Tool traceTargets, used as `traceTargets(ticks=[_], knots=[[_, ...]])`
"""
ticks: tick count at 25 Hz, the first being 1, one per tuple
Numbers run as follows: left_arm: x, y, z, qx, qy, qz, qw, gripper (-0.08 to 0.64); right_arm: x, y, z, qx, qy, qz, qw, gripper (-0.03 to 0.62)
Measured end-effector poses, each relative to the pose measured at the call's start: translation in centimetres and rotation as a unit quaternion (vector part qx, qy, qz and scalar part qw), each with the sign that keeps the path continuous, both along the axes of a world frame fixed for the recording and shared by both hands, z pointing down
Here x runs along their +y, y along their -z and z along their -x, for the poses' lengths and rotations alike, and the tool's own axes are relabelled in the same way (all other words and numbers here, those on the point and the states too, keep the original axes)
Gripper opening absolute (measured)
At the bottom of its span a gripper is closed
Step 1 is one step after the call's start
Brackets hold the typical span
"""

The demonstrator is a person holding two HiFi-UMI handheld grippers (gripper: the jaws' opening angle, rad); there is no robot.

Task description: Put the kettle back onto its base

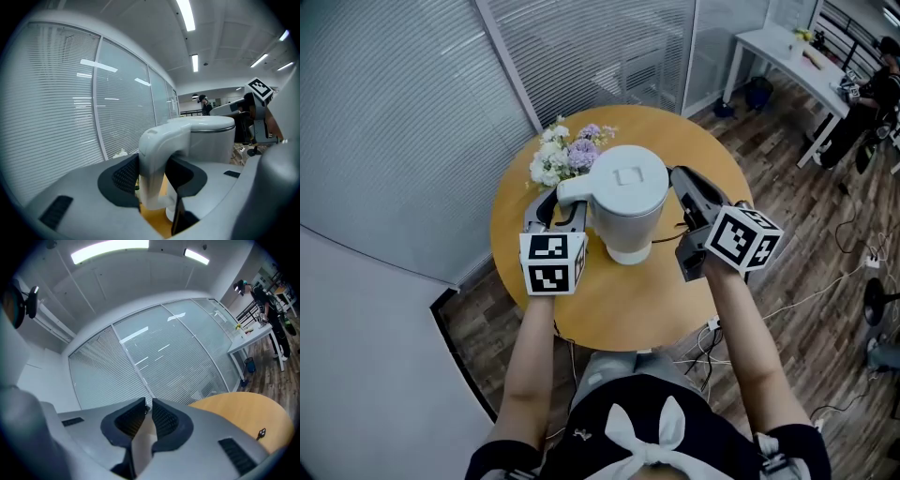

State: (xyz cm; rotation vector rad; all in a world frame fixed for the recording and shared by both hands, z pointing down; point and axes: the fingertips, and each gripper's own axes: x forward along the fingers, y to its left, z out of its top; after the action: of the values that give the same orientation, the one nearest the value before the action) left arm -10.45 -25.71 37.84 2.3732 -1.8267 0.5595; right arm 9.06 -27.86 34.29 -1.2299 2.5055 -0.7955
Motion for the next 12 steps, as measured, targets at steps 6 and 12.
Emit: traceTargets(ticks=[6,12], knots=[[-0.9,-0.9,0.1,0.000,-0.003,0.015,0.9999,0.183,-1.0,-0.9,0.0,-0.002,-0.006,0.013,1.000,0.049],[-2.6,-3.0,-0.1,0.000,-0.014,0.035,0.9993,0.183,-2.9,-2.7,0.1,0.002,-0.010,0.028,1.000,0.048]])
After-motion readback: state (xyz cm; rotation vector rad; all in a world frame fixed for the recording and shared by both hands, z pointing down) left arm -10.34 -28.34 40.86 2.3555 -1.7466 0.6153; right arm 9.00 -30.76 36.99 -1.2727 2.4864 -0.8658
